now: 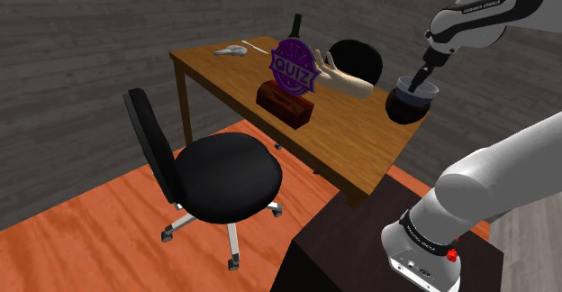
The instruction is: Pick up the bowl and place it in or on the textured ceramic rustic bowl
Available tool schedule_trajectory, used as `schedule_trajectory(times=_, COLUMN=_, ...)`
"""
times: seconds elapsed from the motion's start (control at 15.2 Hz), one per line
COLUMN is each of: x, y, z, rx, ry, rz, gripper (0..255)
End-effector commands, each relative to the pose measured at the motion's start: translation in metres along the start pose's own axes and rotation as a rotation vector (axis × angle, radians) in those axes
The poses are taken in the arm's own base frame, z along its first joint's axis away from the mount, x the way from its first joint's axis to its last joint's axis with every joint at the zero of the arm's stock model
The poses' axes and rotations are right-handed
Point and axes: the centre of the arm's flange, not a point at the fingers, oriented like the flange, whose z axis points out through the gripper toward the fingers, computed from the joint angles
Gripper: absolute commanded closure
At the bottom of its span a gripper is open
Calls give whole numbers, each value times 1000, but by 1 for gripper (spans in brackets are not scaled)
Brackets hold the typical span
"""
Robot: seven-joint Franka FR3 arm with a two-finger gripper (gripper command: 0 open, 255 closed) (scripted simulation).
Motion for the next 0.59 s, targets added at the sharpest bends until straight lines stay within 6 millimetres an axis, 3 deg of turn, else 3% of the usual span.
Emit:
schedule_trajectory(times=0.0, x=0, y=0, z=-13, rx=0, ry=0, rz=0, gripper=0)
schedule_trajectory(times=0.2, x=0, y=0, z=-50, rx=0, ry=0, rz=0, gripper=0)
schedule_trajectory(times=0.53, x=0, y=0, z=-50, rx=0, ry=0, rz=0, gripper=0)
